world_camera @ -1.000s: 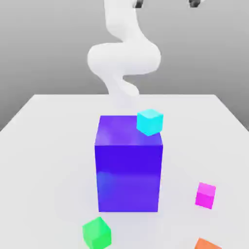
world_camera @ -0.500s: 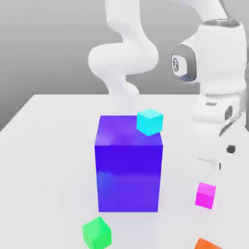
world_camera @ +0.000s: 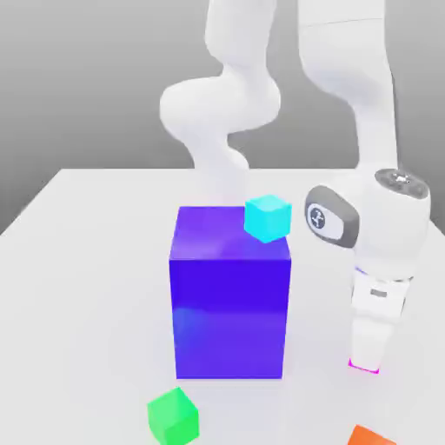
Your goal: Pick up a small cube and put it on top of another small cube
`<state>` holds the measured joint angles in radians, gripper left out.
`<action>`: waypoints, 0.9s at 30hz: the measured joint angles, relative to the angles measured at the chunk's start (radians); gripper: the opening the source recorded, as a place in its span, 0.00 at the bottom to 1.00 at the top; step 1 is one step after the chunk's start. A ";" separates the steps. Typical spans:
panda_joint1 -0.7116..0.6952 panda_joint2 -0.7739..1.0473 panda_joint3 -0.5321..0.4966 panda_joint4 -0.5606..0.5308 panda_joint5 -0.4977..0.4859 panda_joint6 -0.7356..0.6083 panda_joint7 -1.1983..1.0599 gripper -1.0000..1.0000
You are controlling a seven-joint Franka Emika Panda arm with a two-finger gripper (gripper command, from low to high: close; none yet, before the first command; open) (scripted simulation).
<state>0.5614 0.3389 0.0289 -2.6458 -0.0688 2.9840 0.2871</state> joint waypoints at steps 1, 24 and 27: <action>0.001 0.013 -0.001 0.002 -0.002 0.011 0.001 0.00; -0.434 -0.140 -0.272 0.176 0.171 -0.323 -0.450 0.00; -0.465 -0.050 -0.240 0.181 0.224 -0.241 -0.491 1.00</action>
<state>0.0968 0.2892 -0.2108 -2.4652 0.1556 2.7430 -0.2041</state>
